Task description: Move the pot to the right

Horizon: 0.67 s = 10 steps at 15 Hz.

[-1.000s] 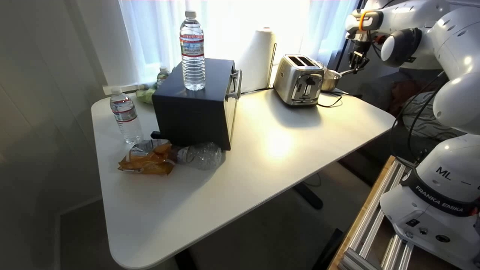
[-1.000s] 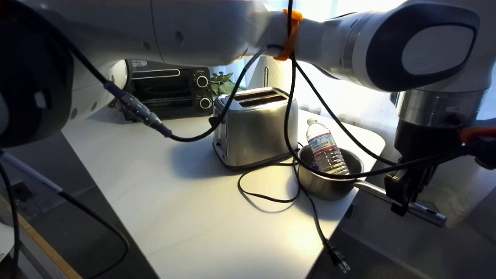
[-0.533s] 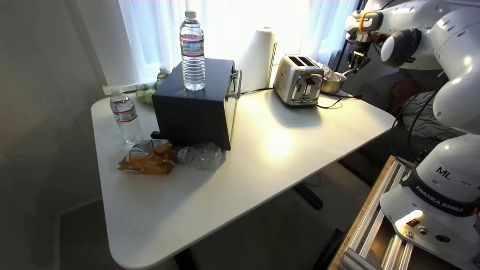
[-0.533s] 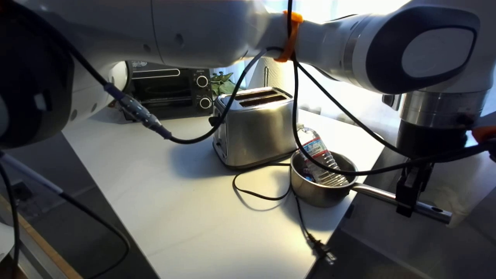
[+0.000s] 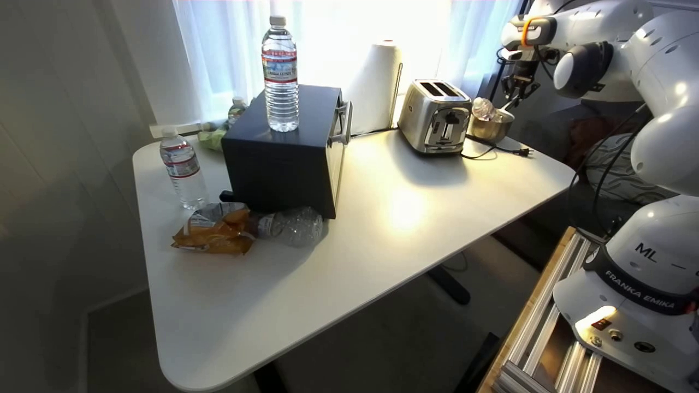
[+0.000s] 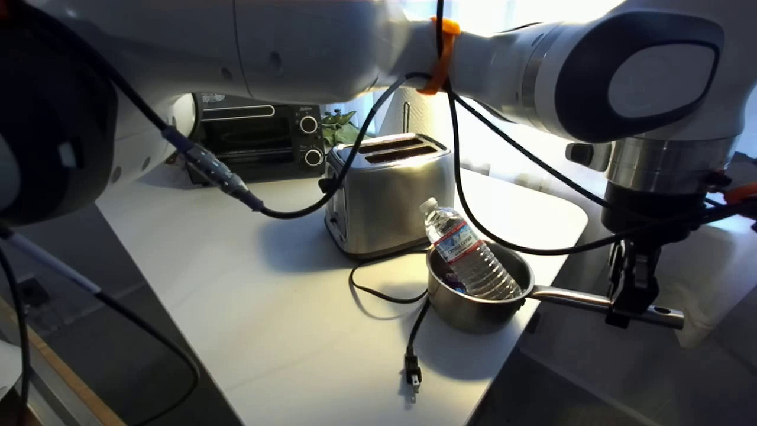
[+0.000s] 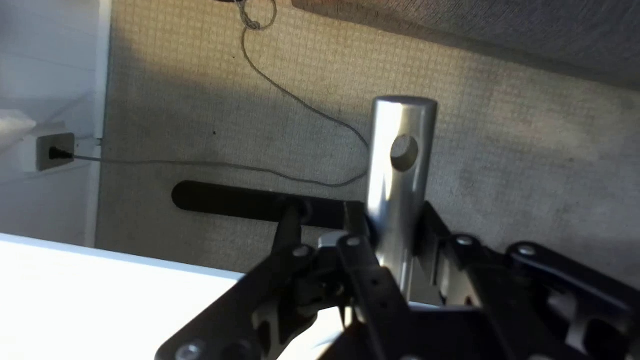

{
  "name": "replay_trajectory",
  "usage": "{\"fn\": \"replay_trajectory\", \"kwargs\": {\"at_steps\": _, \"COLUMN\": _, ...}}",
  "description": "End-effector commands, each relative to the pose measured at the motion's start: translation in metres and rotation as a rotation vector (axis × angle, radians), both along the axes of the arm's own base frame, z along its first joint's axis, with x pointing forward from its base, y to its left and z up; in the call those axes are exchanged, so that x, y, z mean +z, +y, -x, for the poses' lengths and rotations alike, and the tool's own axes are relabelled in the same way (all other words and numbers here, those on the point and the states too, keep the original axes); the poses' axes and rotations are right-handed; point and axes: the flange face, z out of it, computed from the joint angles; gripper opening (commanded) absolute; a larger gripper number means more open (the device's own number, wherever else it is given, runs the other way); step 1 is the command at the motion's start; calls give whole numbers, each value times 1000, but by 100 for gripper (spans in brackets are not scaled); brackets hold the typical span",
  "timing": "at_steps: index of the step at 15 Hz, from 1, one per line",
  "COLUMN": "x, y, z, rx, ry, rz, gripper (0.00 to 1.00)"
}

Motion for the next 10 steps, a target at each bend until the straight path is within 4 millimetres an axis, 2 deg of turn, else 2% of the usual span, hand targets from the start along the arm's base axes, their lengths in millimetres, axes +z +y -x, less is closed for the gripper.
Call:
{"fn": "replay_trajectory", "kwargs": {"at_steps": 1, "x": -11, "y": 5, "z": -3, "rx": 123, "ry": 59, "rz": -15, "gripper": 7}}
{"fn": "replay_trajectory", "kwargs": {"at_steps": 6, "x": -14, "y": 9, "z": -8, "rx": 185, "ry": 61, "rz": -35, "gripper": 7}}
{"fn": "replay_trajectory", "kwargs": {"at_steps": 7, "x": -14, "y": 10, "z": -8, "rx": 192, "ry": 63, "rz": -37, "gripper": 19}}
{"fn": "replay_trajectory", "kwargs": {"at_steps": 8, "x": -14, "y": 10, "z": -8, "rx": 196, "ry": 66, "rz": -40, "gripper": 53}}
{"fn": "replay_trajectory", "kwargs": {"at_steps": 10, "x": -16, "y": 11, "z": -7, "rx": 211, "ry": 78, "rz": -54, "gripper": 58}}
